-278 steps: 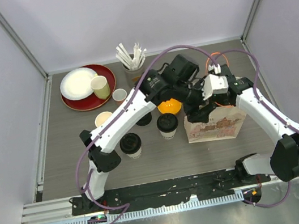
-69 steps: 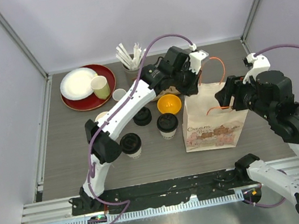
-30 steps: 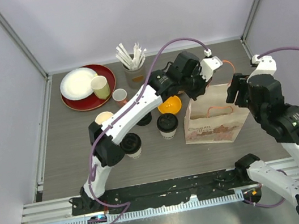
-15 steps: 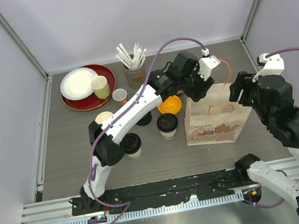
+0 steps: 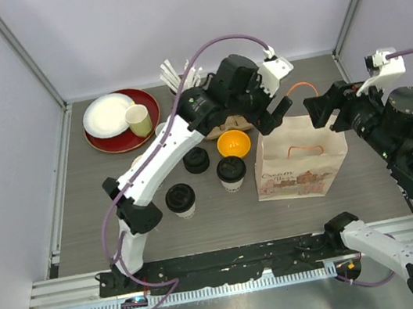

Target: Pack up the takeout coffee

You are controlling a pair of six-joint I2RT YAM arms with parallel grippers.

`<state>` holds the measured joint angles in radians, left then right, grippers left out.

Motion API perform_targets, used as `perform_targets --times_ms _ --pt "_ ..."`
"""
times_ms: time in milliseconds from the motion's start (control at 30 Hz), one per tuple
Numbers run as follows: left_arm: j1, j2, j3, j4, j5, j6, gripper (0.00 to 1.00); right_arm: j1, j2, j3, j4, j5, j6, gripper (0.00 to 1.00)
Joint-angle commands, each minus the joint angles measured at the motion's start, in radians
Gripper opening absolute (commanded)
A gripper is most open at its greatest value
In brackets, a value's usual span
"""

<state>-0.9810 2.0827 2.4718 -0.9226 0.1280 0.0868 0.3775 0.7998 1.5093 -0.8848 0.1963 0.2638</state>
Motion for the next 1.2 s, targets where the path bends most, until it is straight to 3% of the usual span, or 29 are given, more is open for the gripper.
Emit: perform_targets --times_ms 0,133,267,400,600,667,767,867,1000,1167 --pt "0.039 -0.13 0.044 -0.08 0.022 -0.019 0.94 0.0 0.094 0.08 0.081 -0.254 -0.052 0.69" --pt "0.1 -0.213 -0.003 -0.131 0.021 -0.035 0.95 0.0 0.174 0.115 0.092 -0.433 -0.08 0.69" --pt "0.223 -0.324 -0.158 -0.151 0.021 -0.038 0.96 0.014 0.222 0.095 0.127 -0.511 -0.074 0.68" --pt "0.349 -0.441 -0.309 -0.17 0.024 -0.019 0.96 0.122 0.21 -0.004 0.225 -0.496 -0.073 0.66" --pt "0.539 -0.581 -0.514 -0.18 0.085 -0.018 0.96 0.478 0.389 0.064 0.164 -0.255 -0.178 0.64" --pt "0.603 -0.614 -0.577 -0.173 0.107 -0.016 0.96 0.619 0.502 0.091 0.112 -0.245 -0.309 0.65" --pt "0.683 -0.656 -0.663 -0.147 0.139 -0.016 0.96 0.72 0.613 0.103 0.073 -0.322 -0.55 0.65" --pt "0.741 -0.674 -0.726 -0.128 0.176 -0.016 0.96 0.742 0.667 0.081 0.11 -0.44 -0.769 0.65" --pt "0.791 -0.705 -0.771 -0.111 0.193 -0.016 0.96 0.747 0.76 0.068 0.119 -0.583 -1.026 0.52" --pt "0.82 -0.721 -0.803 -0.116 0.21 -0.001 0.96 0.747 0.866 0.103 0.049 -0.629 -1.216 0.56"
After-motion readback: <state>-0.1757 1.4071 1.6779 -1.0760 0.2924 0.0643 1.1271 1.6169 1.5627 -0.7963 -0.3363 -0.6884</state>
